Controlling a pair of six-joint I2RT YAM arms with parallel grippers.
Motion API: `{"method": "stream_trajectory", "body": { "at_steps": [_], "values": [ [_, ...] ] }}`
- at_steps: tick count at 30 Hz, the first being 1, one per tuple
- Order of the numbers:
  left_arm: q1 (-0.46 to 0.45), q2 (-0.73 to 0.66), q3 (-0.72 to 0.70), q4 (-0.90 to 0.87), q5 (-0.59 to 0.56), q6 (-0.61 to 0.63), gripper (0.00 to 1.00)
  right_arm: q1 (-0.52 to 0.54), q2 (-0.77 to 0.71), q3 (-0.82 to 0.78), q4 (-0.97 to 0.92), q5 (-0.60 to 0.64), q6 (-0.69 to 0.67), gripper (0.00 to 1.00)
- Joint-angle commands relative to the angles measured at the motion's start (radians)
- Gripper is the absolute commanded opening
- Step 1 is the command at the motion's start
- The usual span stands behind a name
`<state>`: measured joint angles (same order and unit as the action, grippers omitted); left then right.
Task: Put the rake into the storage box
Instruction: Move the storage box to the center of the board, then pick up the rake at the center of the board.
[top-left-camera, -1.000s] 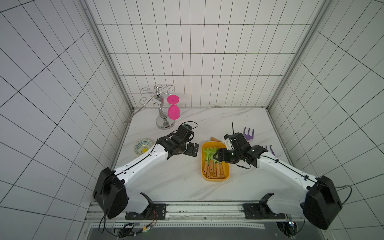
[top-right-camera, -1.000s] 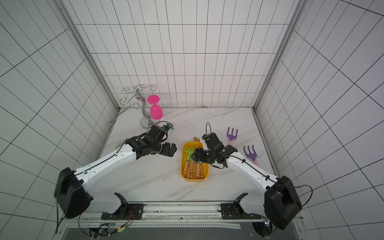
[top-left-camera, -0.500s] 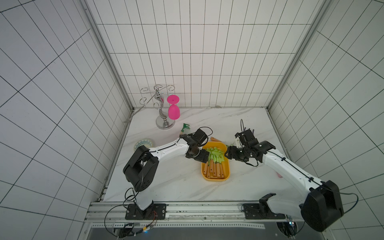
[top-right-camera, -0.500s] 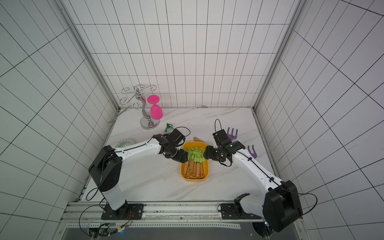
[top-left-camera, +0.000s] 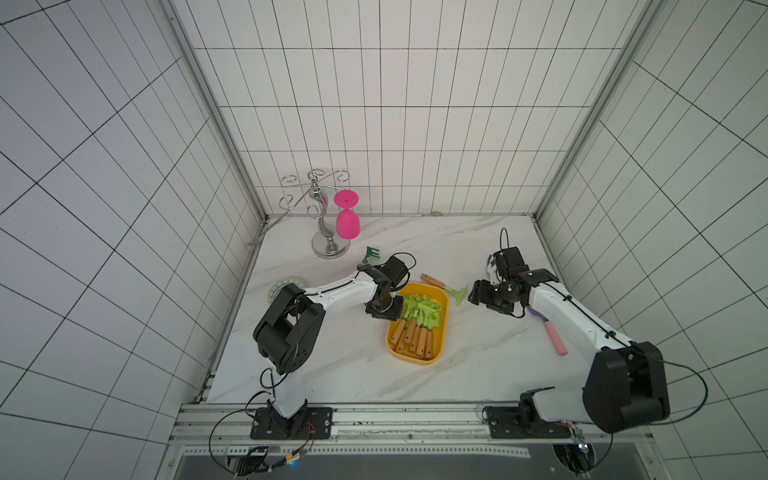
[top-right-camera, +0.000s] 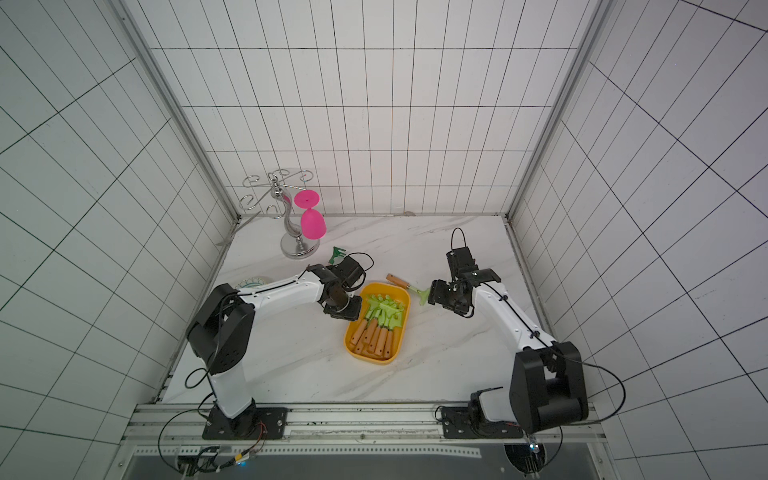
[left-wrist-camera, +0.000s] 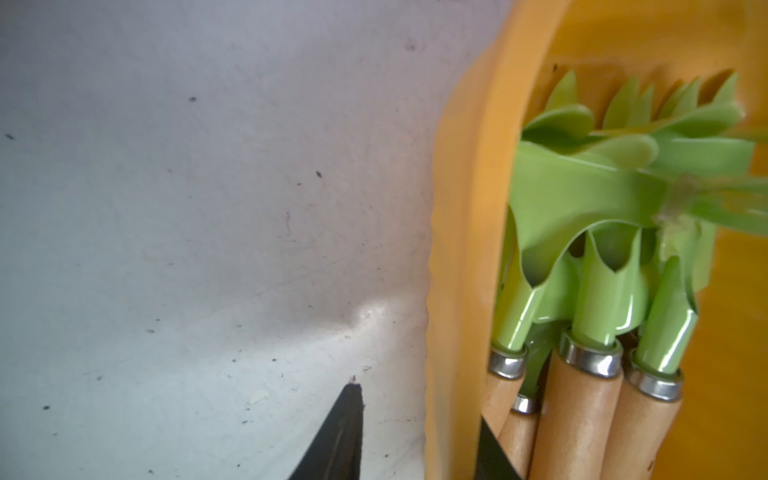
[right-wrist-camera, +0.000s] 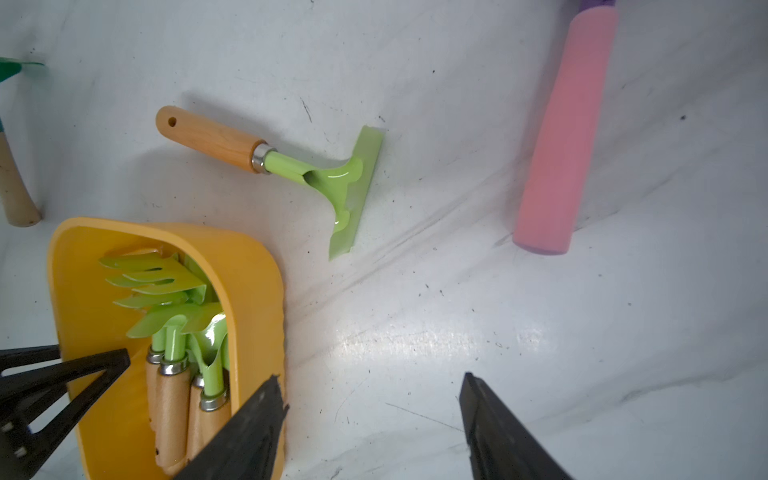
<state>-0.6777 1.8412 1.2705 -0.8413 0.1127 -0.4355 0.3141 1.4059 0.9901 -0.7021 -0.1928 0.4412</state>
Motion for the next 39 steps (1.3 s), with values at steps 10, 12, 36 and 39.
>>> {"method": "stream_trajectory", "body": {
  "at_steps": [10,12,36,39],
  "values": [
    [0.153,-0.122,-0.137,-0.042,-0.067,-0.011,0.28,0.033,0.198,0.184,0.026,0.079,0.076,0.69],
    [0.172,-0.145,-0.149,-0.043,-0.071,-0.012,0.28,0.039,0.243,0.204,0.038,0.086,0.066,0.67],
    [0.165,-0.365,-0.039,-0.142,-0.164,0.052,0.74,0.113,0.510,0.361,-0.052,0.221,0.024,0.26],
    [0.165,-0.366,-0.048,-0.136,-0.153,0.055,0.74,0.115,0.515,0.356,-0.057,0.227,0.021,0.17]
  ]
}}
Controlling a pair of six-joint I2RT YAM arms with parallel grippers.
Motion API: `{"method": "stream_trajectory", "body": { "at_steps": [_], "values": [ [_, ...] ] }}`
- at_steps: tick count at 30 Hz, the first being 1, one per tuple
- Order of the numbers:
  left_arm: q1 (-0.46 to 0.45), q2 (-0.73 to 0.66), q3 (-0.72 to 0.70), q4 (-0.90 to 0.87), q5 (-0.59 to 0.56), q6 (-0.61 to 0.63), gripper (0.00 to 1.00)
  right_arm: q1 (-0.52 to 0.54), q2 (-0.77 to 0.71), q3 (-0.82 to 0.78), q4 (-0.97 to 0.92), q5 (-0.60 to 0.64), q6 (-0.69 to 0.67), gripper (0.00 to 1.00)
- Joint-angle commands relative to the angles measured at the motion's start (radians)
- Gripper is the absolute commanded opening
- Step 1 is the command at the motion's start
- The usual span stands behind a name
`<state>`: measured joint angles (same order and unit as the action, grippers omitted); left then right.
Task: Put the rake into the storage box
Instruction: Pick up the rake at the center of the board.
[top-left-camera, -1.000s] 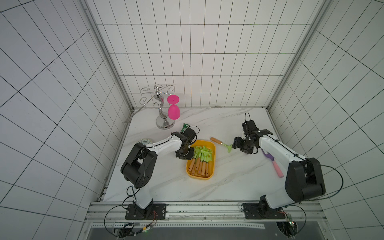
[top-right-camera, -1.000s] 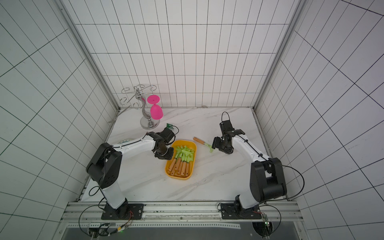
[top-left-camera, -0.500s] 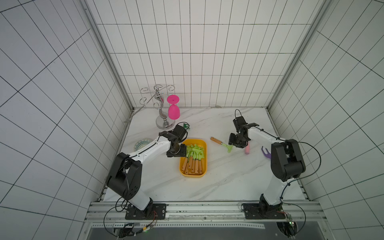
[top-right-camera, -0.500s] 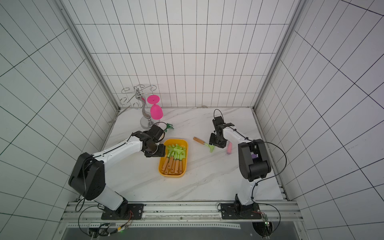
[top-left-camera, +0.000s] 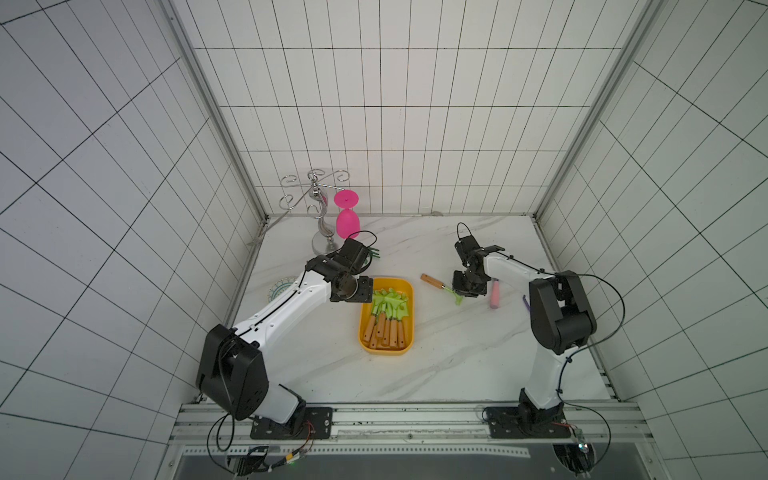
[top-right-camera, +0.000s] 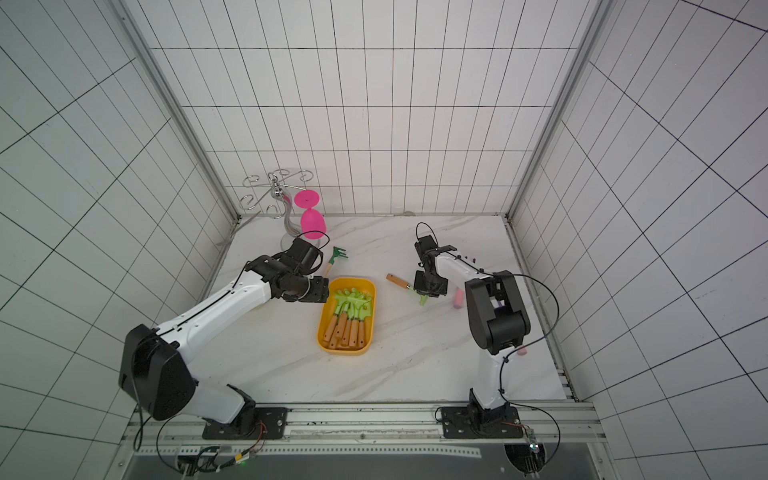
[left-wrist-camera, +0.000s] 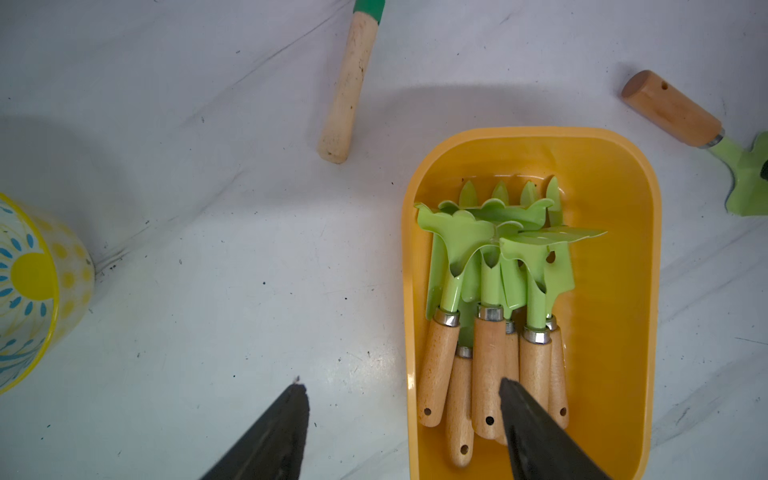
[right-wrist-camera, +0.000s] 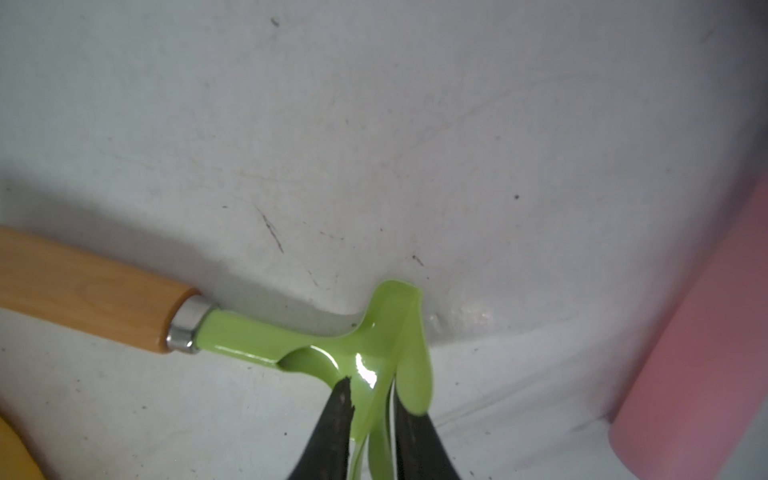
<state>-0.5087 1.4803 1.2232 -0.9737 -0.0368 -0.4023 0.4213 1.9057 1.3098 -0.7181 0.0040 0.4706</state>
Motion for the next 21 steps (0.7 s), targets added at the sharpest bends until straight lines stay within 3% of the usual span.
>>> {"method": "stream_trajectory", "body": {
  "at_steps": [1,8,12,21],
  "values": [
    [-0.004,-0.005,-0.002,-0.003,0.002,0.025,0.74,0.008,0.016,0.034,-0.039,0.031,-0.010,0.16],
    [-0.016,-0.004,0.009,0.004,-0.005,0.063,0.74,0.012,0.005,0.036,-0.051,0.020,-0.034,0.02],
    [-0.039,-0.002,0.037,0.017,-0.003,0.101,0.74,0.013,-0.031,0.039,-0.073,0.040,-0.073,0.00],
    [-0.232,-0.021,0.071,0.151,0.110,0.377,0.77,0.044,-0.195,0.099,-0.278,0.092,-0.238,0.00]
  ]
}}
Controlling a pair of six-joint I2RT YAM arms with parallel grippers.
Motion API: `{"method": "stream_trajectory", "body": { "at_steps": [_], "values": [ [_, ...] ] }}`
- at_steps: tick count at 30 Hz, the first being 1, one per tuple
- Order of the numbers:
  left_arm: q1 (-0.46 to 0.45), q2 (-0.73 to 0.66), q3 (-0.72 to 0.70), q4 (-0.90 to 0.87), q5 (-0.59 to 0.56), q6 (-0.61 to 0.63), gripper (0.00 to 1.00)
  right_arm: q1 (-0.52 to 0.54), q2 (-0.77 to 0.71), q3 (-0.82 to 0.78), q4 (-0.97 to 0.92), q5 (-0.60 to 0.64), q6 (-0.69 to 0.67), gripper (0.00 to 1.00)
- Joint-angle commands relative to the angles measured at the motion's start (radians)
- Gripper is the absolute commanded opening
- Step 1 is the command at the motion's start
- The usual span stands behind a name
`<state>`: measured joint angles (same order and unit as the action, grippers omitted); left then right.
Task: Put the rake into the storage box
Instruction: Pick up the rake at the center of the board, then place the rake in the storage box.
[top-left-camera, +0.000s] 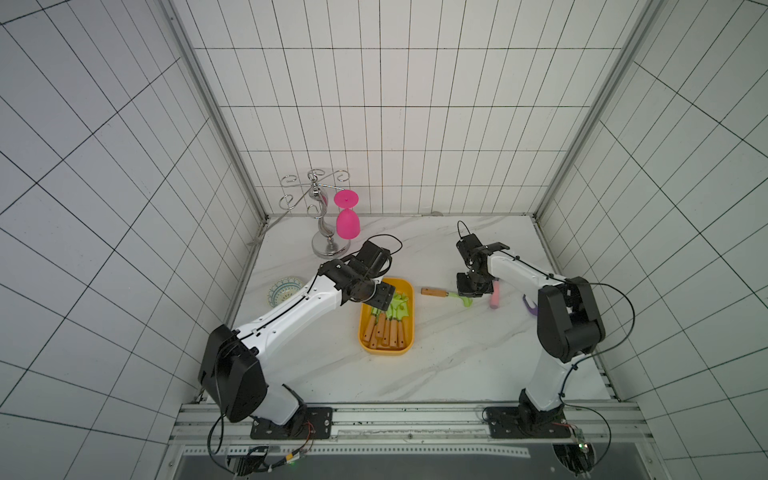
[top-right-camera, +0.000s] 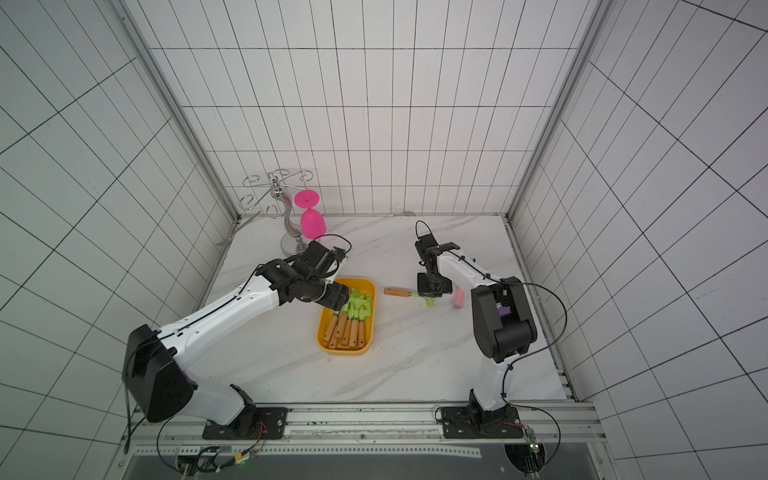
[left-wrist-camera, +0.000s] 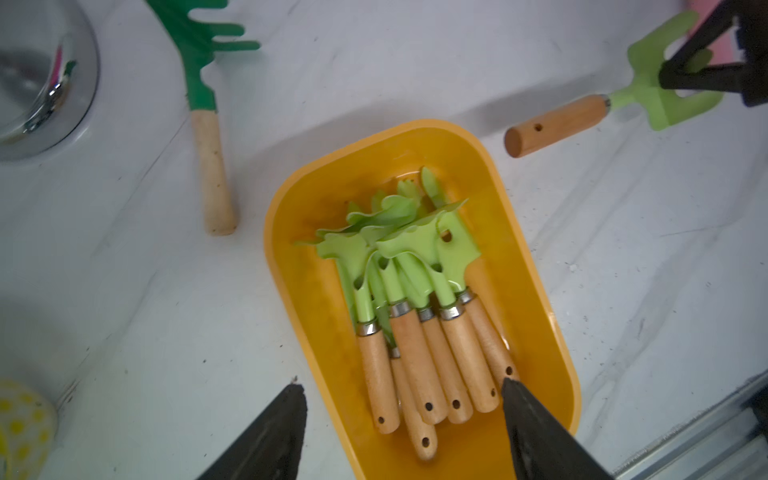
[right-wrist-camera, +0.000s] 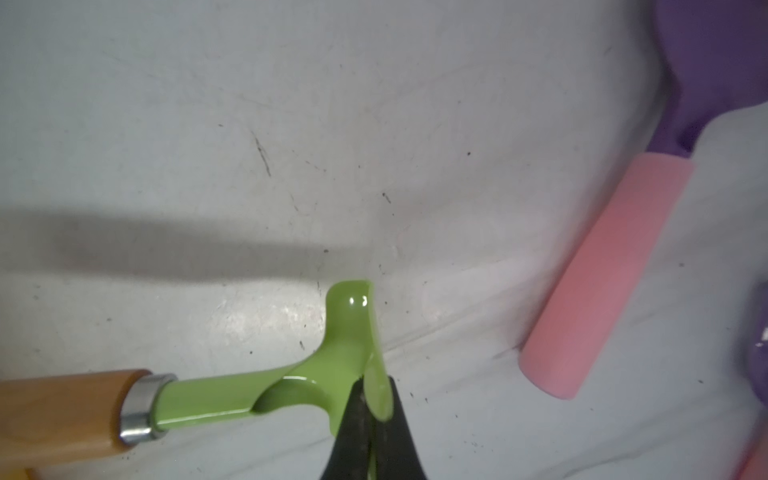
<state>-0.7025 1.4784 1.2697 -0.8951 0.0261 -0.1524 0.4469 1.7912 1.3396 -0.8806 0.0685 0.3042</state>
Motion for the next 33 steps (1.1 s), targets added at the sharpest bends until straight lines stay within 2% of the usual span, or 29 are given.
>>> {"method": "stream_trajectory", "body": {
  "at_steps": [1,6,13,21,33],
  "values": [
    [-0.059,-0.018,0.029,0.081,0.062,0.151,0.78,0.021,-0.109,0.073,-0.136,0.018,-0.083,0.00],
    [-0.152,-0.011,0.039,0.139,0.065,0.253,0.83,0.032,-0.193,0.107,-0.254,-0.032,-0.146,0.00],
    [-0.219,0.011,0.043,0.198,0.015,0.355,0.85,0.085,-0.238,0.123,-0.377,-0.066,-0.198,0.00],
    [-0.233,0.008,-0.035,0.302,0.122,0.416,0.85,0.119,-0.279,0.111,-0.408,-0.132,-0.206,0.00],
    [-0.240,0.086,0.007,0.282,0.177,0.390,0.68,0.146,-0.271,0.098,-0.390,-0.167,-0.199,0.00]
  ]
}}
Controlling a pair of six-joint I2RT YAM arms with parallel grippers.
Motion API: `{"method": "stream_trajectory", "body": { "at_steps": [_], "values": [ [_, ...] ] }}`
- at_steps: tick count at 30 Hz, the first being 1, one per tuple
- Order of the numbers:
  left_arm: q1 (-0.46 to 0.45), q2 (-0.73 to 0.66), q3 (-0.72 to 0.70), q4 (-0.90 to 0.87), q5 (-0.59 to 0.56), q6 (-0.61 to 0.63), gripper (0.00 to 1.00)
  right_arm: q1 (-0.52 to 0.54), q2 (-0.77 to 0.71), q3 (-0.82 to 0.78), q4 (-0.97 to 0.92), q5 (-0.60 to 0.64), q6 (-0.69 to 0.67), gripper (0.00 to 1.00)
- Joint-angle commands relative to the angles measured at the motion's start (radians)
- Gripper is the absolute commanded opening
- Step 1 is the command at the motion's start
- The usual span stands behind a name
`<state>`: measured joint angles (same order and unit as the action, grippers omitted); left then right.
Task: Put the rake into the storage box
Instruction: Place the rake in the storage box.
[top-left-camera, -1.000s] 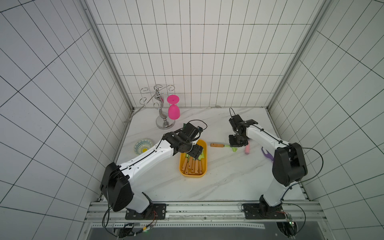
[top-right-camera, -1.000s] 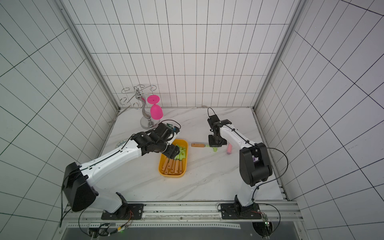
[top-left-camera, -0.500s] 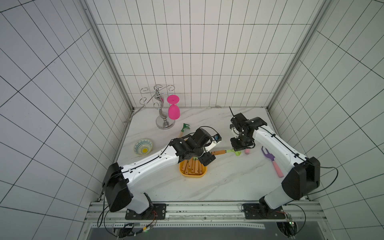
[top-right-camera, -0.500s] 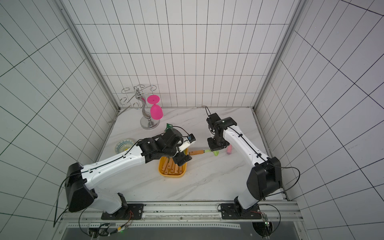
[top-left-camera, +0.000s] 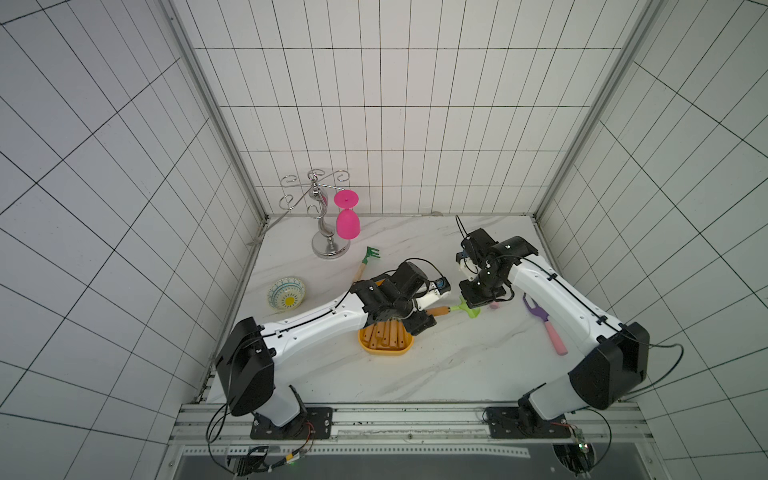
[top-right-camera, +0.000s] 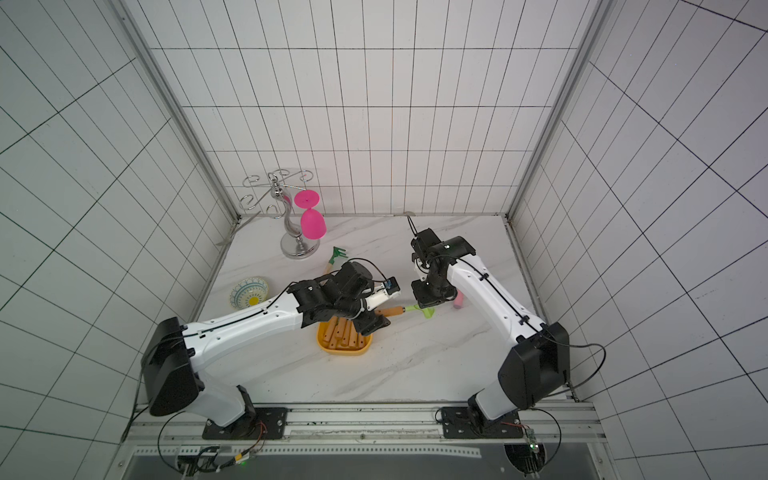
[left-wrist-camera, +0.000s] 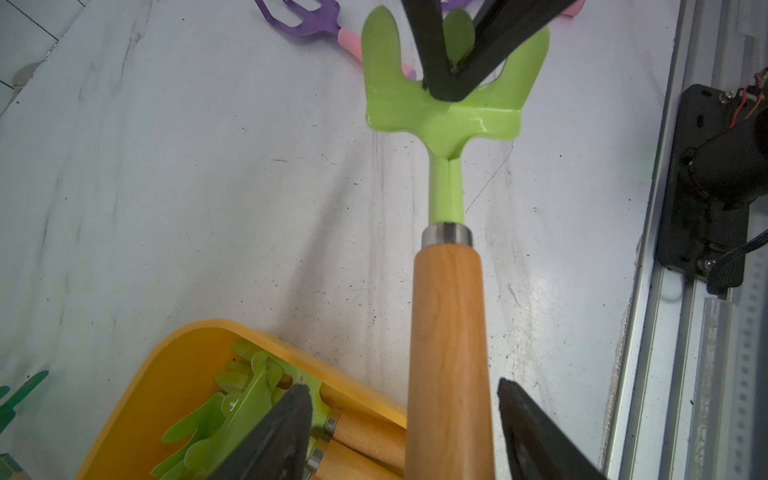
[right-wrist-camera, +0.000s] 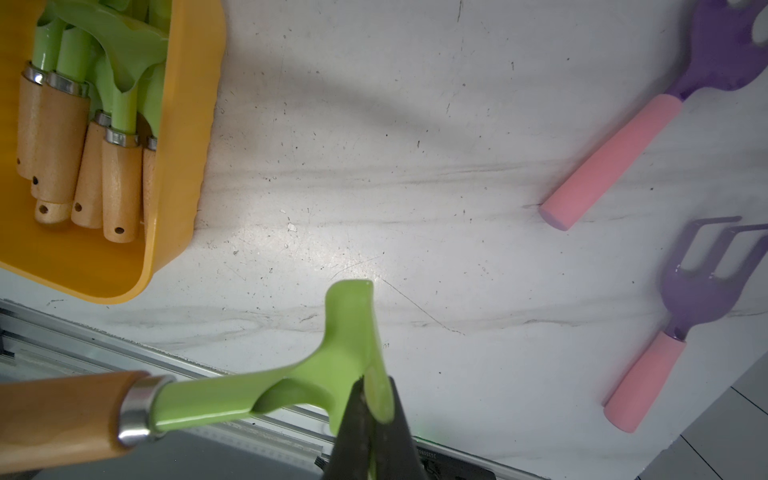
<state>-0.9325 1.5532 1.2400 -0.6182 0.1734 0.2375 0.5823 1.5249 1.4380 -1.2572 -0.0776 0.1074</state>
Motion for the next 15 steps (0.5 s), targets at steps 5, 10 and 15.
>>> {"method": "stream_trajectory", "body": {
  "at_steps": [5,10,15],
  "values": [
    [-0.023,0.025,0.041,-0.003,0.040,-0.005,0.58,0.014,0.007,-0.004,-0.007,-0.024,-0.004,0.00],
    [-0.034,0.025,0.045,-0.003,0.038,-0.015,0.48,0.015,0.025,0.001,-0.005,-0.032,0.001,0.00],
    [-0.038,0.034,0.048,-0.009,0.040,-0.024,0.33,0.017,0.031,0.007,-0.001,-0.033,0.002,0.00]
  ]
}}
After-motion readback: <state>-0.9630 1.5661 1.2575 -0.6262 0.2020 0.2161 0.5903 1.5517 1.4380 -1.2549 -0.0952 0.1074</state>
